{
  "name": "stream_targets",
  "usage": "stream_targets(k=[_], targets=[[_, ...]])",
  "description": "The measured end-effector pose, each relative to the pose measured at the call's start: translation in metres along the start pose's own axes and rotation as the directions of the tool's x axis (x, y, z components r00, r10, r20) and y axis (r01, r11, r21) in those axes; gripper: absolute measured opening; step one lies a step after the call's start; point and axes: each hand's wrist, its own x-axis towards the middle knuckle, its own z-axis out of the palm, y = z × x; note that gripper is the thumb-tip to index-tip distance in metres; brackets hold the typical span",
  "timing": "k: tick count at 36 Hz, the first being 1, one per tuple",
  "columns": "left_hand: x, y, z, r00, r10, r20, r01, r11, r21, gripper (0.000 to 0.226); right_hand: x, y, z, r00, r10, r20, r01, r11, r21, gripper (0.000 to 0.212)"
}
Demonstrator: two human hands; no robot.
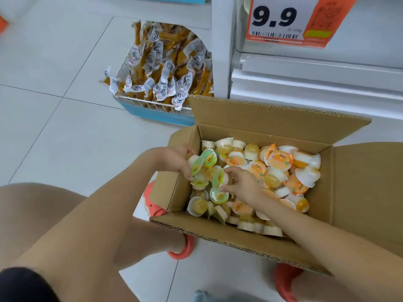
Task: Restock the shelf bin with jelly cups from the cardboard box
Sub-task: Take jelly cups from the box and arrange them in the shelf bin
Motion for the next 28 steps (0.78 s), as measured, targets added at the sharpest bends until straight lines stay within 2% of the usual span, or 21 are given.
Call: stream_targets(k=[5, 8, 10, 13, 16, 18, 22, 26, 28], targets=[[-0.043, 0.036, -0.011, 0.981, 0.144, 0.133, -0.122, 0.979, -0.162, 0.059, -0.038, -0.053, -0.076, 0.992, -0.128, -0.008, 0.128, 0.988, 0.087, 0.048], [-0.079, 0.071, -0.007, 0.951, 0.28, 0.135, -0.251, 0.948, -0.198, 0.05, -0.065, -0.096, -0.118, 0.971, -0.24, -0.01, 0.24, 0.969, 0.057, 0.048], [-0.099, 0.088, 0.001, 0.914, 0.39, 0.11, -0.342, 0.889, -0.303, 0.042, -0.087, -0.125, -0.141, 0.95, -0.313, 0.003, 0.312, 0.95, 0.029, 0.047], [-0.123, 0.105, 0.021, 0.847, 0.525, 0.078, -0.433, 0.769, -0.47, 0.06, -0.117, -0.15, -0.162, 0.907, -0.416, -0.057, 0.417, 0.909, 0.012, 0.05], [-0.139, 0.119, 0.046, 0.781, 0.625, 0.016, -0.477, 0.612, -0.631, 0.06, -0.135, -0.159, -0.174, 0.869, -0.485, -0.099, 0.485, 0.874, -0.02, 0.058], [-0.145, 0.127, 0.06, 0.766, 0.641, -0.042, -0.484, 0.533, -0.694, 0.061, -0.142, -0.162, -0.181, 0.851, -0.512, -0.113, 0.512, 0.858, -0.03, 0.064], [-0.151, 0.139, 0.065, 0.758, 0.645, -0.092, -0.514, 0.505, -0.694, 0.04, -0.146, -0.167, -0.191, 0.817, -0.565, -0.114, 0.56, 0.825, -0.074, 0.062], [-0.151, 0.146, 0.059, 0.754, 0.643, -0.134, -0.54, 0.491, -0.683, 0.052, -0.146, -0.17, -0.198, 0.815, -0.573, -0.09, 0.579, 0.813, 0.069, 0.069], [-0.148, 0.149, 0.057, 0.753, 0.641, -0.147, -0.548, 0.487, -0.68, 0.043, -0.144, -0.169, -0.201, 0.831, -0.551, -0.082, 0.557, 0.82, 0.133, 0.069]])
